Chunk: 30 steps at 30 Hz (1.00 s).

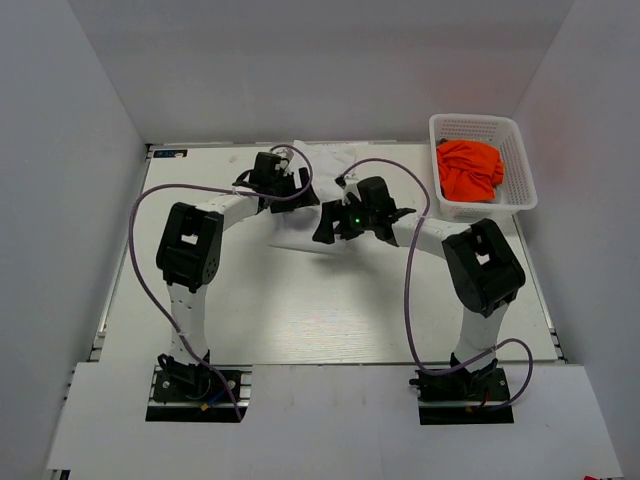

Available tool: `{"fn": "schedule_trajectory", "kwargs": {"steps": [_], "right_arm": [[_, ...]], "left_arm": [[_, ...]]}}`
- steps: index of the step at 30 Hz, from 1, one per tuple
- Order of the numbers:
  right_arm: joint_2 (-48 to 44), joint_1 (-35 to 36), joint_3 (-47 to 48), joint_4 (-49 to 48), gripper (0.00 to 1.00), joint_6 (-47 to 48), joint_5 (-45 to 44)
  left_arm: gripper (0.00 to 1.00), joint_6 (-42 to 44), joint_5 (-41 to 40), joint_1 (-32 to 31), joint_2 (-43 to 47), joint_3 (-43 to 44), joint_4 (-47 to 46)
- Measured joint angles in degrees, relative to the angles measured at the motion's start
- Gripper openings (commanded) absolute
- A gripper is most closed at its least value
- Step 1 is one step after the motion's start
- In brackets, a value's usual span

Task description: Fold and stack the t-shirts

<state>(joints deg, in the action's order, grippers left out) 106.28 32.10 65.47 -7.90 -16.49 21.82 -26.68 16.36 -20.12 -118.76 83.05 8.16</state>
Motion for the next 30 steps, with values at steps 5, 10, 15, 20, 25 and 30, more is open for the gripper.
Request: {"fn": "schedule_trajectory", "kwargs": {"steps": [5, 10, 15, 20, 25, 30], "right_arm": [[2.2, 0.1, 0.0, 0.1, 0.9, 0.5, 2.4], [2.3, 0.1, 0.0, 0.4, 0.9, 0.9, 2.7], [2.2, 0.1, -0.2, 1.1, 0.9, 2.0, 0.7], [0.0, 0.1, -2.6, 1.9, 0.9, 2.1, -2.3], [-4.6, 0.0, -4.8, 1.8, 0.9, 0.1, -4.9], [-6.4, 0.1, -5.4, 1.9, 0.9, -3.3, -7.0]], "left_arm": [[1.0, 0.2, 1.1, 0.2, -5.3, 6.1, 1.5], [1.0, 0.7, -0.1, 0.7, -10.6, 15.8, 2.4], [1.0, 2.7, -5.9, 1.1, -18.7, 31.9, 6.5], [1.0, 5.2, -10.6, 1.6, -19.3, 35.8, 9.8], [1.0, 6.0, -13.7, 1.9, -7.0, 17.9, 8.5], [1.0, 3.7, -16.7, 1.4, 12.0, -4.2, 7.0]]}}
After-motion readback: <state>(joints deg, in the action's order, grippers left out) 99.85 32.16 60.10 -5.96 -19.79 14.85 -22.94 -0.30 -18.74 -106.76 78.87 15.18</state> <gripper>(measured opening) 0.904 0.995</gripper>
